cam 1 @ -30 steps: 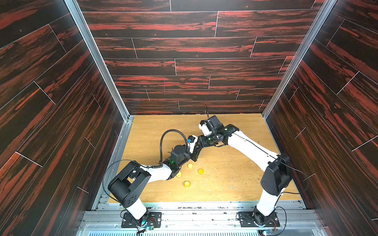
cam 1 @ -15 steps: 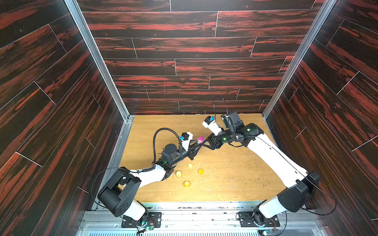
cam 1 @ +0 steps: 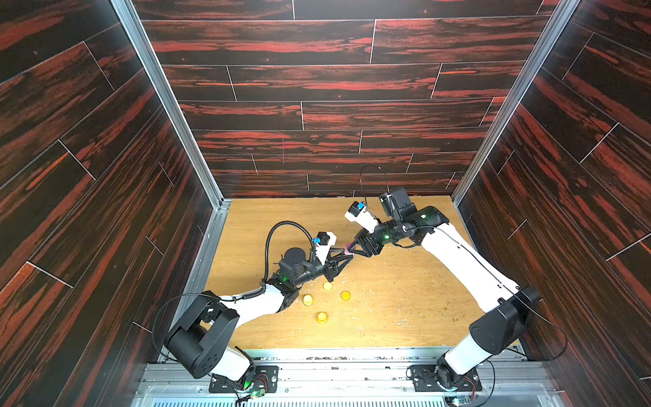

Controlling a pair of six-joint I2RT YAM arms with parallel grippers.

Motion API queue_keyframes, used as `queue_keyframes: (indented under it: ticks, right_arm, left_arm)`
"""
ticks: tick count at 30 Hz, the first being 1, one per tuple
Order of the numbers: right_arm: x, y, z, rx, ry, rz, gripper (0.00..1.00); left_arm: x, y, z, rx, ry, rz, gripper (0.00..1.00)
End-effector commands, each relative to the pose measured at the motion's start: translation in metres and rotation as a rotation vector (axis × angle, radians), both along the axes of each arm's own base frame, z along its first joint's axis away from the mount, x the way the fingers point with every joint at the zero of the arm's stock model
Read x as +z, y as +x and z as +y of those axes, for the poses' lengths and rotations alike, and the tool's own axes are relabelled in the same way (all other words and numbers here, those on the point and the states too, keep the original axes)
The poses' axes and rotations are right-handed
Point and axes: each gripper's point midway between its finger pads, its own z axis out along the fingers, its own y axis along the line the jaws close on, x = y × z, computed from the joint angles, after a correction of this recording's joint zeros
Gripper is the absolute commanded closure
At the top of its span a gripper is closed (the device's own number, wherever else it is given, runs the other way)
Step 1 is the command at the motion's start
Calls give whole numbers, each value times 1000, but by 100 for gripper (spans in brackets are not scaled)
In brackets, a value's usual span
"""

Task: Close the paint jar lid
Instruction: Screw the lid onto the paint jar.

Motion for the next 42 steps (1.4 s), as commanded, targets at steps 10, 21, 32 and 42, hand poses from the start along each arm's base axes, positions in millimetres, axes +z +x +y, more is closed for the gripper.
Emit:
queue_keyframes:
  ticks: [10, 21, 32, 42]
  right_arm:
    - [-14, -3, 7, 25, 15, 69, 45]
    - [-24, 1, 10, -5, 21, 107, 68]
    - [-56, 35, 48, -429, 23, 194, 70]
    - [3, 37, 14, -587, 93, 104, 47]
  left_arm:
    - [29, -5, 0, -21, -35, -67, 84]
    - [31, 0, -2, -12, -36, -70, 84]
    - [42, 65, -6, 252, -26, -133, 83]
    - [42, 63, 13, 360, -18, -159, 83]
